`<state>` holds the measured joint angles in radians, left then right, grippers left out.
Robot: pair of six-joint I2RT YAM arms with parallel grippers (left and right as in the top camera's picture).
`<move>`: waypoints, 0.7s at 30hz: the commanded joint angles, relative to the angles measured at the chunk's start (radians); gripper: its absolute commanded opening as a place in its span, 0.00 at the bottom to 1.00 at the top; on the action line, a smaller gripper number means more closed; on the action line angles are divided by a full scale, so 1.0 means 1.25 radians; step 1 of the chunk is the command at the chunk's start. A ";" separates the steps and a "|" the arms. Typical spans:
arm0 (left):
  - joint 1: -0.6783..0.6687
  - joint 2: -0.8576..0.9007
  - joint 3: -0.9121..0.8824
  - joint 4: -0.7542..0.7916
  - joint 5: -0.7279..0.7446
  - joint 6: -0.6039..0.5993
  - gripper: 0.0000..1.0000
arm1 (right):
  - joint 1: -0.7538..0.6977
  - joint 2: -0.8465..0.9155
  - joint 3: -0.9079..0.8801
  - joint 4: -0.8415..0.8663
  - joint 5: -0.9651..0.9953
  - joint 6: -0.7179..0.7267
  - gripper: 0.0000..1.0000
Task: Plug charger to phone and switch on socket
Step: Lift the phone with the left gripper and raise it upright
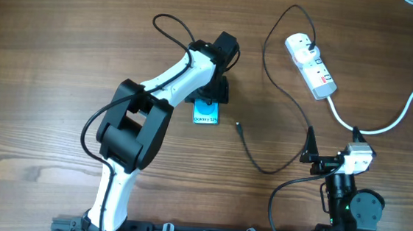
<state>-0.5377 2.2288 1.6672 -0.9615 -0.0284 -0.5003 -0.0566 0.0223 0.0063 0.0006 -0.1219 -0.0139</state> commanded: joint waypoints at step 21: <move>0.017 -0.168 -0.017 -0.039 -0.012 -0.008 0.66 | 0.002 -0.004 0.000 0.004 0.011 -0.009 1.00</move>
<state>-0.5209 2.1098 1.6417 -1.0107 -0.0292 -0.5034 -0.0566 0.0223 0.0063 0.0006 -0.1219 -0.0139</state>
